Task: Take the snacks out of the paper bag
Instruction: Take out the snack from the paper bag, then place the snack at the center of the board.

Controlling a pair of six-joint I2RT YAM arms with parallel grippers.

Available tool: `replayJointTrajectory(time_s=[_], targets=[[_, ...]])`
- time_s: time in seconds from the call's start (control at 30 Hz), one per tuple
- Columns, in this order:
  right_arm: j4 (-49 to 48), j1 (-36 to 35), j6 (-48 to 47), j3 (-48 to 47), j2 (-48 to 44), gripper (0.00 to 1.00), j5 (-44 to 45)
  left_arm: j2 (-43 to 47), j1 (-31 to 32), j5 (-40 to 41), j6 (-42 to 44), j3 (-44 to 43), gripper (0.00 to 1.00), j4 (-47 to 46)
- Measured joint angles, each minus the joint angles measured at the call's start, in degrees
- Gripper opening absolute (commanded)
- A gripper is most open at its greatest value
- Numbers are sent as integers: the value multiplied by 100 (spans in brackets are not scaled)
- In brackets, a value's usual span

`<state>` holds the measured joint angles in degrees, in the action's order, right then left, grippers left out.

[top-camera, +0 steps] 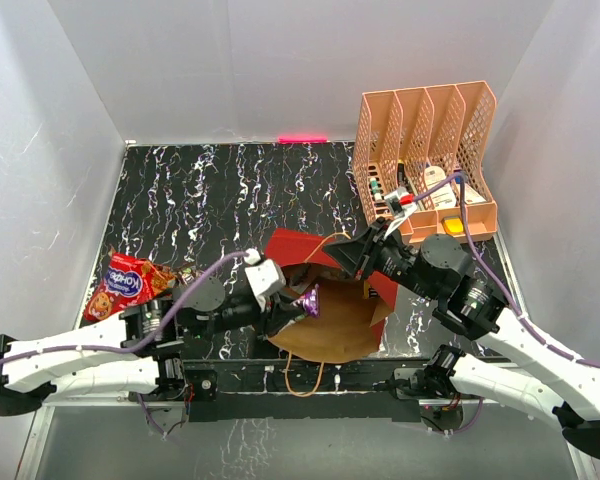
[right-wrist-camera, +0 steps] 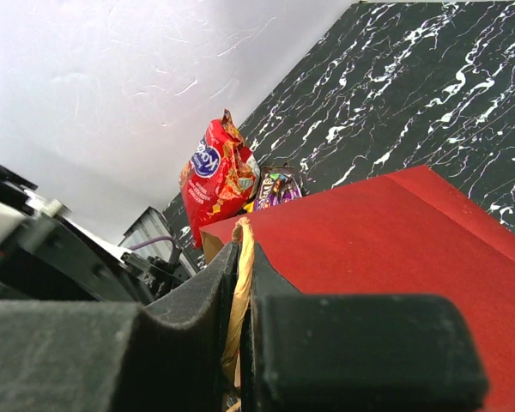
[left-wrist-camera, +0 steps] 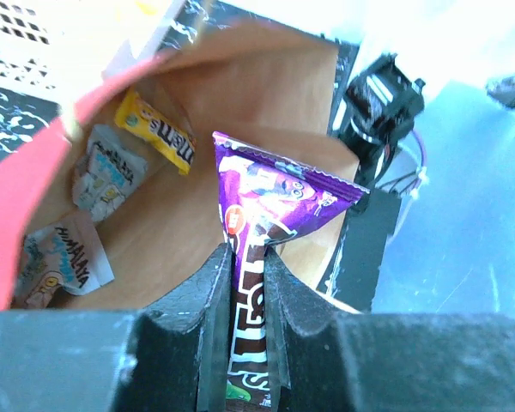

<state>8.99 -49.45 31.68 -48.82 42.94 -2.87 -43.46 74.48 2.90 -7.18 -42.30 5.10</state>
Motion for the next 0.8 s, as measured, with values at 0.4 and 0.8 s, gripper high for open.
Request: replayJointTrajectory(time_s=[0.4,0.8], targets=[[28,0,20,103,-68,7,4,-914,2,1733,328,-2583,0,1016],[111,0,15,103,-109,7,107,-2651,-1803,3512,925,-3687,0,1167]])
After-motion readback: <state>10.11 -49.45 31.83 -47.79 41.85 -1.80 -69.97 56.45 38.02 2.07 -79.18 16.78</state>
